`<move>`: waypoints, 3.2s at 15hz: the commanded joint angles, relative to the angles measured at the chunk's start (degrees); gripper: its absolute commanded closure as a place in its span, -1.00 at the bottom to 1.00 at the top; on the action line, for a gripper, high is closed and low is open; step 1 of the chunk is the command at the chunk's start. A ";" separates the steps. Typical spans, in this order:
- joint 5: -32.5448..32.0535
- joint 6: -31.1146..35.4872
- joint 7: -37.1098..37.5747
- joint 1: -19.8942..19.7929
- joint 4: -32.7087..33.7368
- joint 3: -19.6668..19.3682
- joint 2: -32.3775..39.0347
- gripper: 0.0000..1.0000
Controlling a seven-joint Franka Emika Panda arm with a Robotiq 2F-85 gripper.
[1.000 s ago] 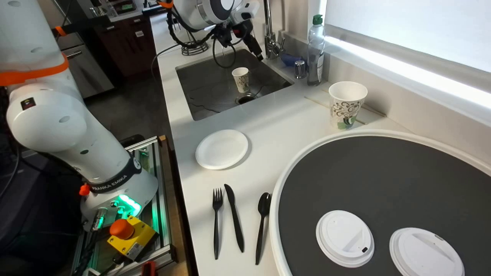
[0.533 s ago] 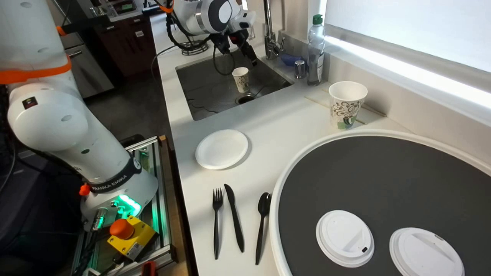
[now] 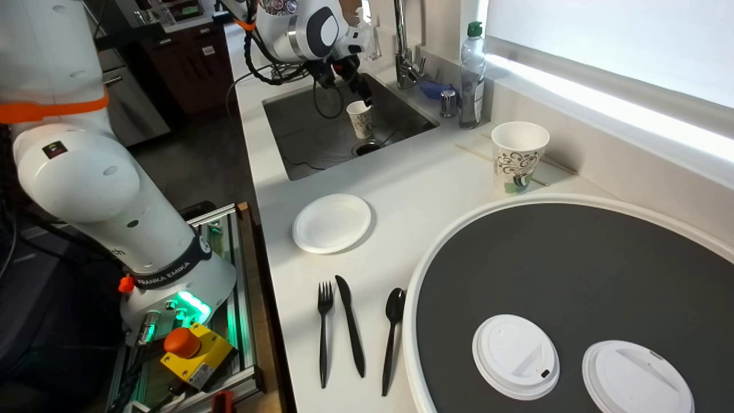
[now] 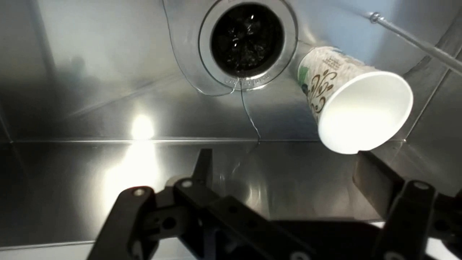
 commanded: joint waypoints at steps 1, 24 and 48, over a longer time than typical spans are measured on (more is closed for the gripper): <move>0.51 1.25 0.62 3.45 1.34 -2.18 2.15 -1.00; 1.50 0.54 3.02 9.19 4.18 -4.55 6.07 -1.00; 0.48 1.41 21.88 19.82 9.92 -15.81 13.44 -0.77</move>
